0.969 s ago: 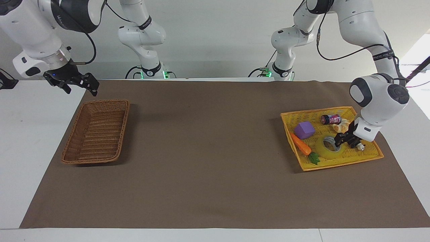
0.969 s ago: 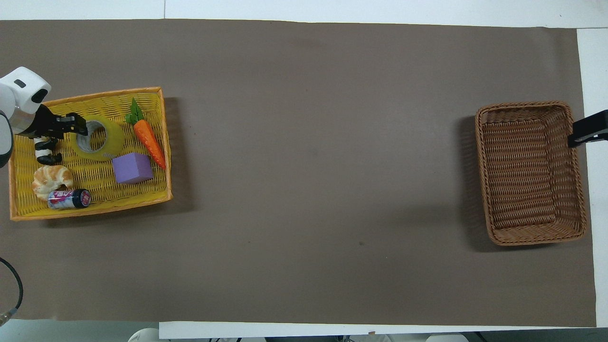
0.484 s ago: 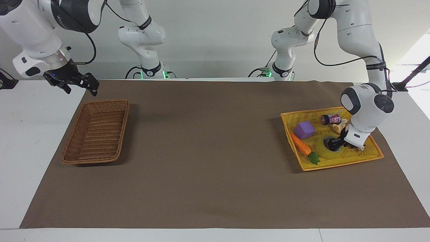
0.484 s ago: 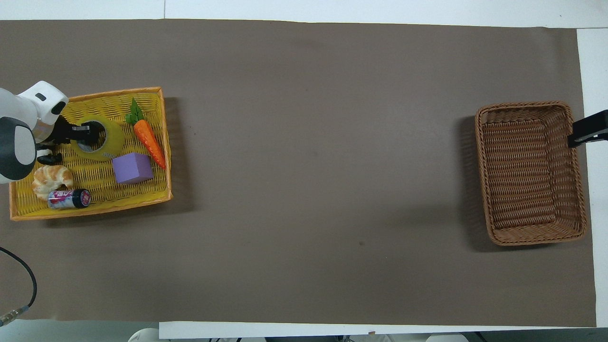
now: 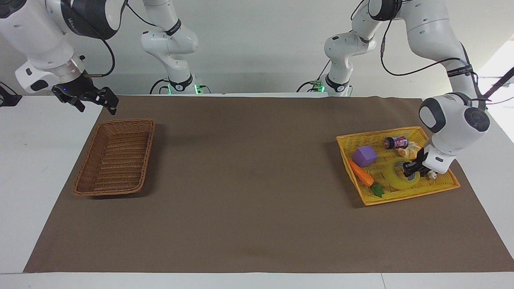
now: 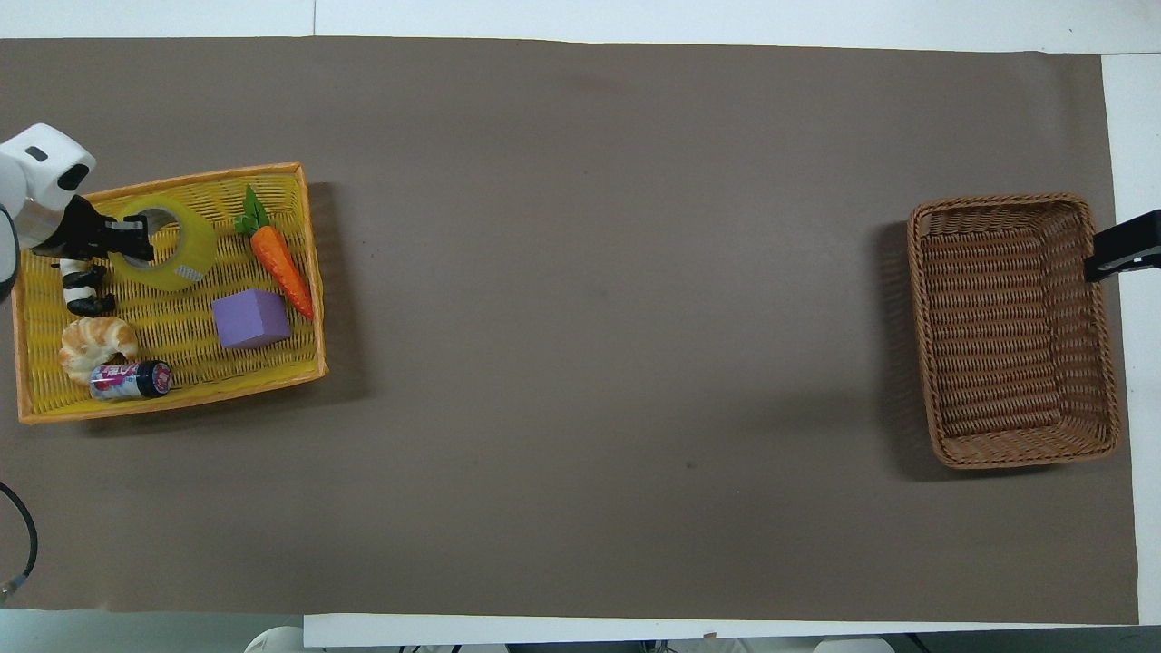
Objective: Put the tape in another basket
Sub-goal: 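Lift the tape roll with the left gripper toward the table center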
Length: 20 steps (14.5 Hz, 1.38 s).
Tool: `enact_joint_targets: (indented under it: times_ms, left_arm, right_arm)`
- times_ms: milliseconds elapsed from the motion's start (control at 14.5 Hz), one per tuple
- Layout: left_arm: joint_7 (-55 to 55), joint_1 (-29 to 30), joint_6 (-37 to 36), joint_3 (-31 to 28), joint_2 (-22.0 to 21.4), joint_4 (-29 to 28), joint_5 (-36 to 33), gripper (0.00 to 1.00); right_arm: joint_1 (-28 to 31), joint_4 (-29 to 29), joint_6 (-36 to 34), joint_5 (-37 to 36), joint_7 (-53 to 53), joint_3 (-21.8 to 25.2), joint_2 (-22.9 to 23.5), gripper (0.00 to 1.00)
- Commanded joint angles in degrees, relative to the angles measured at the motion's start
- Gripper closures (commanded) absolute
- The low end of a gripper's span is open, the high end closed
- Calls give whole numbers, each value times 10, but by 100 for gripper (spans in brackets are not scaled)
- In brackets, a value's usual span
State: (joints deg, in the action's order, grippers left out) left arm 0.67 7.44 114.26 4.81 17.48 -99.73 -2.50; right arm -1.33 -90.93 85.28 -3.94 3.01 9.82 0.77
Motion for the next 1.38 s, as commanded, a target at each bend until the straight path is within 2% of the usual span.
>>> enact_joint_targets:
  times_ms: [0, 138, 346, 553, 692, 830, 969, 1245, 1314]
  left_arm:
    - [-29, -75, -117, -4, -20, 96, 19, 100]
    - [-148, -153, -130, -3, -25, 114, 44, 100]
    - [-268, -259, -109, -2, -37, 101, 63, 100]
    - [-313, -332, -97, -2, -39, 105, 132, 100]
    - [-358, -370, -72, -2, -39, 104, 131, 100]
    - [-362, -387, -73, -3, -43, 103, 126, 100]
    - [-364, -391, -99, -5, -45, 110, 108, 99]
    - [-364, -393, -91, -2, -50, 110, 101, 100]
    - [-364, -405, -90, -2, -50, 110, 99, 100]
  right_arm:
    - [-1, -14, 3, -3, 9, 0, -13, 0]
    - [-1, -14, 3, -3, 9, 0, -13, 0]
    - [-1, -14, 2, -3, 9, 0, -13, 0]
    - [1, -14, 2, -3, 8, 1, -13, 0]
    - [10, -14, 3, 2, 14, 1, -13, 0]
    - [3, -22, 9, 27, 65, -3, -14, 0]
    - [3, -28, 41, 181, 83, -3, -12, 0]
    - [-1, -78, 92, 483, 61, -5, 23, 0]
    - [-21, -96, 119, 551, 43, -6, 31, 0]
